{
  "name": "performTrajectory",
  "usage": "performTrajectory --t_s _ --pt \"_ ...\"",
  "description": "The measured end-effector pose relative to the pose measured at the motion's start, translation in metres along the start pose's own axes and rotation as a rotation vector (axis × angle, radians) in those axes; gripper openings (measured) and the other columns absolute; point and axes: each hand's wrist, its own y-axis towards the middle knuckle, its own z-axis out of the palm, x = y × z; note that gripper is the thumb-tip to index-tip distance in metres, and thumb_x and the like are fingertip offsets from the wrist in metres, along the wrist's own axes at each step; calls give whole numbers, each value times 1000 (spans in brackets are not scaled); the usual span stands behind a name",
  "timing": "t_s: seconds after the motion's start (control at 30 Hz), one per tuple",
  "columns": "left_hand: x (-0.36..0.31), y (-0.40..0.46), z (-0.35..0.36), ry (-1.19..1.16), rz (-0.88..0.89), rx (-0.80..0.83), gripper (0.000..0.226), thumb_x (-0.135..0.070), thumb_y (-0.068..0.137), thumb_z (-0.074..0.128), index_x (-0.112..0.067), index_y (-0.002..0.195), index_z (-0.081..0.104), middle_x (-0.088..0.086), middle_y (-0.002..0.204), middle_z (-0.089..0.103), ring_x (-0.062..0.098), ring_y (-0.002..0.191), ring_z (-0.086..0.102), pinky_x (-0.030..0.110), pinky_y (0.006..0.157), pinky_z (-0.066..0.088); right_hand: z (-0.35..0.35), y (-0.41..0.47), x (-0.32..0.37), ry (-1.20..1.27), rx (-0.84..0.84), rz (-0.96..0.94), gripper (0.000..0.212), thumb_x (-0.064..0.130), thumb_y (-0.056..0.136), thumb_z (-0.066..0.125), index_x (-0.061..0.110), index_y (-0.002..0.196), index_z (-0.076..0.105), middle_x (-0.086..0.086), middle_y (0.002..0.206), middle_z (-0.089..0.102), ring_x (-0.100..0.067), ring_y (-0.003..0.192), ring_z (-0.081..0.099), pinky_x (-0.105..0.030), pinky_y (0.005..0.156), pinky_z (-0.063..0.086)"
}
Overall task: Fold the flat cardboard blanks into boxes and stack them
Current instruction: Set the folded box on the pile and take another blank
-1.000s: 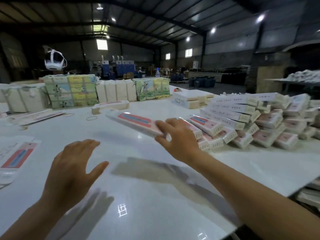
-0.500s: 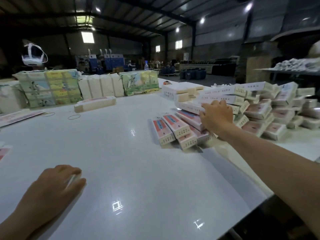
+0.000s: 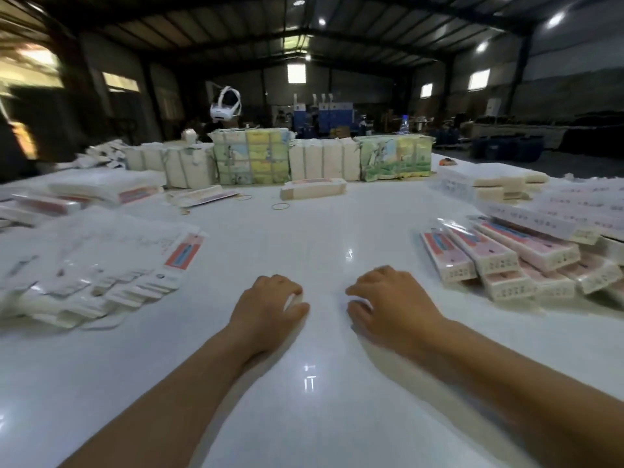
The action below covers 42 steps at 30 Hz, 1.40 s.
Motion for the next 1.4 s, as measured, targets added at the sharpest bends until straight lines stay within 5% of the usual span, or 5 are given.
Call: performTrajectory --t_s 0.4,0.63,0.9,1.13,1.4 --pt "63 42 -72 110 -342 -55 48 -46 86 54 -19 126 53 3 129 53 23 116 48 36 92 41 24 -3 4 112 11 39 32 35 95 47 30 122 62 14 130 54 -11 119 47 -24 92 38" --pt "171 48 -108 442 -866 44 110 -84 55 61 -10 133 37 15 139 31 32 129 27 45 97 28 22 -1 6 79 5 20 34 42 96 40 39 126 55 22 127 49 -3 115 42 -17 86 37" --pt "203 66 -122 187 -845 -55 59 -51 63 81 -9 96 55 8 84 59 24 83 58 33 73 49 19 1 10 83 37 45 31 38 94 47 34 120 62 20 120 53 -4 110 45 -18 82 36" --pt "183 68 -114 570 -746 -299 47 -41 79 70 -14 110 49 9 105 55 25 99 51 38 82 40 18 0 11 75 46 35 34 41 96 40 38 126 56 23 122 48 -1 113 42 -15 83 33" --pt "74 58 -115 -710 -465 -303 7 -10 86 65 -17 88 65 5 89 69 18 66 70 36 61 60 14 11 -5 492 -250 250 43 24 91 60 23 134 51 7 127 50 -11 109 52 -26 86 43"
